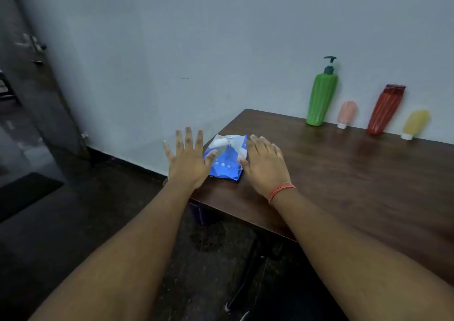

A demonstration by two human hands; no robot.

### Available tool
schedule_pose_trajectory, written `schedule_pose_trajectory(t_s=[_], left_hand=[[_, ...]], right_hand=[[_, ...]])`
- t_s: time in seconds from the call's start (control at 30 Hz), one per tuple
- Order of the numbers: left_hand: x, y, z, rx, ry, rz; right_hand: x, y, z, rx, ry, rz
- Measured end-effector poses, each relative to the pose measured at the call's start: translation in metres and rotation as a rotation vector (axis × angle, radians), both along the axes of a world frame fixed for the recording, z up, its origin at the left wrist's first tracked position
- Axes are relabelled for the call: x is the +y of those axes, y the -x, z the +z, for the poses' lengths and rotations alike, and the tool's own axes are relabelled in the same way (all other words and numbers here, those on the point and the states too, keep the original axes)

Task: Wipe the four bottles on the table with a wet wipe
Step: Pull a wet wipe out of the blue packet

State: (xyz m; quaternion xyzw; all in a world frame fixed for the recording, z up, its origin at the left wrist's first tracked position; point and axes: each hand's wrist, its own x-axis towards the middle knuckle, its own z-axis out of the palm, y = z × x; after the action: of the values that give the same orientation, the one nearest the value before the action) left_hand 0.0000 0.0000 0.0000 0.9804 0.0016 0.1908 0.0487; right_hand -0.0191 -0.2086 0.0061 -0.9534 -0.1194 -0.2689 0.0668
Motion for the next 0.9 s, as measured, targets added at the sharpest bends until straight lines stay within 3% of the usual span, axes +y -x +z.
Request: schedule_pose_trajectory(t_s=[0.27, 0.47, 0.77, 0.9], left_hand=[[0.011, -0.009, -0.011, 0.104, 0.083, -0.041], [0.016, -0.017, -0.018, 0.172, 0.189, -0.02], [0.014, -0.018, -0.022, 0.203, 0.134, -0.038], [0.014, -0.016, -0.021, 0.192, 0.11, -0.039]], right_hand=[[0.047, -0.023, 0.005, 0.251, -0.079, 0.3], [0.049, -0.034, 0.0, 0.298, 0.046, 0.204], [0.053, -0.033, 0.005, 0.27, 0.066, 0.095], [0.073, -0.045, 0.024, 0.392, 0.056, 0.076]])
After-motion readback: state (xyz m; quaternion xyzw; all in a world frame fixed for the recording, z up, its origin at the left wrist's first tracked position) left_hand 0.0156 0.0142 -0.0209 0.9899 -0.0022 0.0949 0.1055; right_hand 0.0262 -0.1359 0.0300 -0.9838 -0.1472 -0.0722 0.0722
